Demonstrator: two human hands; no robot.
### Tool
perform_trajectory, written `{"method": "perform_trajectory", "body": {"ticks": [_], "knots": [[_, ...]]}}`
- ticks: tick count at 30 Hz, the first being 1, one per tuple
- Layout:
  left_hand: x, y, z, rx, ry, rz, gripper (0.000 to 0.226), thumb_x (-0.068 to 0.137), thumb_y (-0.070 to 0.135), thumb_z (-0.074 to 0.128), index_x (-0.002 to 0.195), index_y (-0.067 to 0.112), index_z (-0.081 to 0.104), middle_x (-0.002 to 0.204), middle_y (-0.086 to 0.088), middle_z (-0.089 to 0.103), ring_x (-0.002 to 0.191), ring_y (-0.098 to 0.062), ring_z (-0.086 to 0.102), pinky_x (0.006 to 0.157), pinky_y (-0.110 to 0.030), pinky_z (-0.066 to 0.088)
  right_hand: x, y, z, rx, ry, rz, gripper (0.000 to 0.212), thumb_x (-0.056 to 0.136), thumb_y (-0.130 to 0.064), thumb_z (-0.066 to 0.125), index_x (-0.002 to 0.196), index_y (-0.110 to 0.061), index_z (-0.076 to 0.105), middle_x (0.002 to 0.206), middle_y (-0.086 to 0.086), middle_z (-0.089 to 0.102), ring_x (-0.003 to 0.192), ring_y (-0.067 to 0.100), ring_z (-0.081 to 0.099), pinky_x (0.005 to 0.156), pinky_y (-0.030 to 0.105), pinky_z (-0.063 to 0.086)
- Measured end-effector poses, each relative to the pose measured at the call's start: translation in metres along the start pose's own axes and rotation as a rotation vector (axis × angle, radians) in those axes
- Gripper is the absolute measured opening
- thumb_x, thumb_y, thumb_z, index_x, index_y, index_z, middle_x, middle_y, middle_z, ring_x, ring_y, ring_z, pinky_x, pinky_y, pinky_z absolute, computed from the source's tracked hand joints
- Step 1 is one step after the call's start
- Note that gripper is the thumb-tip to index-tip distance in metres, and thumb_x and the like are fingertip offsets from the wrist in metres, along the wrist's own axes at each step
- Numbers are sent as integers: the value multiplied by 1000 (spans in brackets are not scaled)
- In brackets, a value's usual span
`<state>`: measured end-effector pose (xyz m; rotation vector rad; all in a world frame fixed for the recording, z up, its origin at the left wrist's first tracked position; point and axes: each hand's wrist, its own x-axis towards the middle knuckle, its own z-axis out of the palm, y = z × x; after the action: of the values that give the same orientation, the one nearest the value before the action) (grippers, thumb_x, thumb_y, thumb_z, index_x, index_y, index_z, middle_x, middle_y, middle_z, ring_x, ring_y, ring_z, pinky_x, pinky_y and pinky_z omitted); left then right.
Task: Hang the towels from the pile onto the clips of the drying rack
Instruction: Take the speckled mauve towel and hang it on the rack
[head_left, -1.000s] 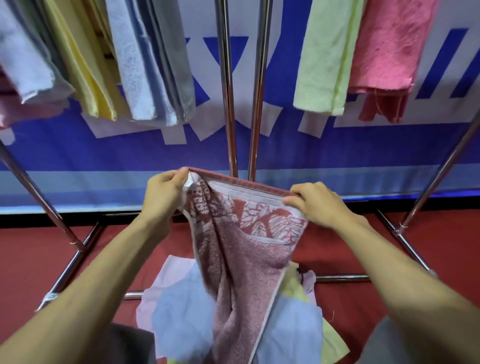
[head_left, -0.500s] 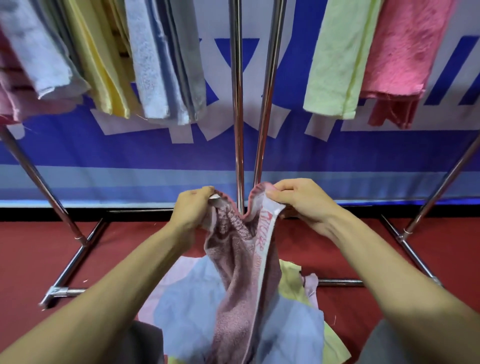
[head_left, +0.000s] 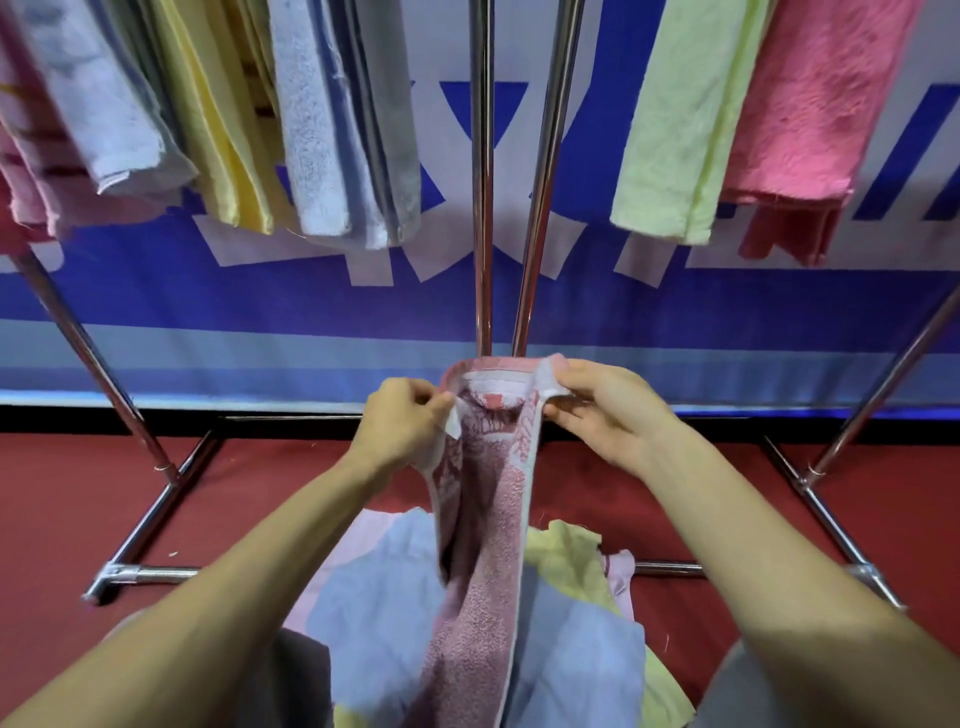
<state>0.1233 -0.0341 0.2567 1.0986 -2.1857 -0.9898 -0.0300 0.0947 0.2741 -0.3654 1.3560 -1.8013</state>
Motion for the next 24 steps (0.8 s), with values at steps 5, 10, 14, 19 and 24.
{"method": "perform_trajectory", "body": {"ticks": [5,10,14,19,24], "knots": [[-5,-1,8,-248,-129,-124,28,79,20,74,55,11,63,54,-3,53,54,-17,46,60,-27,41,-7,10,9,-538,-23,-252,10,88,-5,63,85,-11,70,76,7,65,66,15,59,66,31,56],[-15,11,13,-530,-173,-249,20,81,3,71,63,3,61,53,-7,59,45,-17,55,44,-20,48,-15,20,15,-1055,-12,-454,7,80,-17,71,81,-21,76,67,10,70,61,7,53,71,22,48],[-16,18,11,-676,-199,-336,13,83,0,67,71,0,62,65,-13,59,42,-11,59,46,-21,54,-24,19,20,-1214,-66,-450,11,83,-21,67,87,-21,77,74,0,74,82,14,66,84,22,44],[-18,20,10,-814,-236,-412,5,86,-5,61,82,-7,62,67,-17,65,49,-17,65,56,-24,59,-27,23,18,-1238,-189,-447,23,77,-41,73,88,-21,77,74,-4,74,76,4,64,80,29,52],[-20,21,9,-922,-232,-399,15,84,-7,62,99,-11,60,73,-20,67,57,-20,69,67,-28,59,-29,25,19,-1420,-176,-515,24,73,-32,76,95,-23,72,80,0,72,90,20,60,83,36,50]]}}
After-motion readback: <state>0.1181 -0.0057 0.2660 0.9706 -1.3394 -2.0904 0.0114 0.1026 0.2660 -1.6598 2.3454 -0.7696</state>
